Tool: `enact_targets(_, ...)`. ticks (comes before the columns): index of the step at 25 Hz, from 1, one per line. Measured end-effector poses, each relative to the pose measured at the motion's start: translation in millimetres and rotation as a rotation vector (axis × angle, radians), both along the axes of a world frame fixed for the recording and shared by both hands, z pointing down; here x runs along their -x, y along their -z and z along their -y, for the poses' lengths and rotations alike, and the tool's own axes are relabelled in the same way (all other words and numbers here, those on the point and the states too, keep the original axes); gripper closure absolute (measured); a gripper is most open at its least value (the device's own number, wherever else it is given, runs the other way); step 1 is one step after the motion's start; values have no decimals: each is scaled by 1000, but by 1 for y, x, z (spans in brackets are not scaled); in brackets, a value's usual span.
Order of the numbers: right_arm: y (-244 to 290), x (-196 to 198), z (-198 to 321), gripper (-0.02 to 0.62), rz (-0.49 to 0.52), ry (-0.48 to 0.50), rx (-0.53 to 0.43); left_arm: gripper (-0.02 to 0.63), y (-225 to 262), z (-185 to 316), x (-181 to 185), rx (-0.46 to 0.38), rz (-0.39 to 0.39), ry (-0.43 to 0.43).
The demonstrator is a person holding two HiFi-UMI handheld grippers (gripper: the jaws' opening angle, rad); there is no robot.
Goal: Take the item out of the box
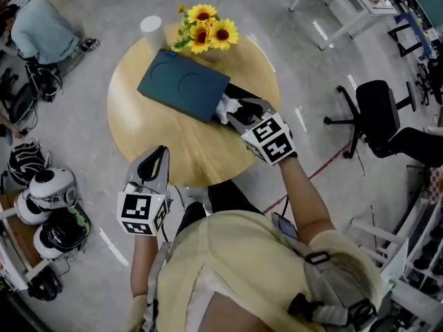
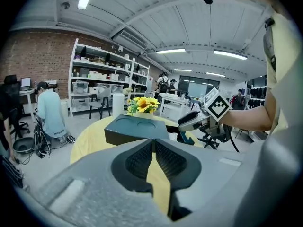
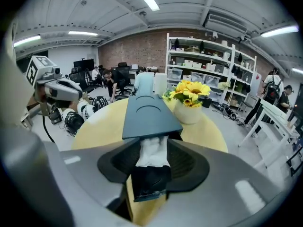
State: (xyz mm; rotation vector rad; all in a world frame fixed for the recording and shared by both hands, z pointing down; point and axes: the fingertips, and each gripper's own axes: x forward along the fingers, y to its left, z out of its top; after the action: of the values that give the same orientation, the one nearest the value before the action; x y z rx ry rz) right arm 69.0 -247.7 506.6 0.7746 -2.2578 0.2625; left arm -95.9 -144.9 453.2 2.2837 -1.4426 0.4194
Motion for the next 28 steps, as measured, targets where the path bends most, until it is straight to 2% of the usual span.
enact_targets(11,-48,6,21,408,-132,103,131,584,-19,27,-1,62,-8,68)
enact_targets(21,-75,11,32,397,-283,185,184,584,-27,34,-9,99,-5,108)
enact_targets(25,-85,14,30,410,-328,214,215,584,-30,36,-10,109,-3,120)
enact_targets(28,-90,18,27,449,-347,240,235,584,-33,40,-13,114,-4,120)
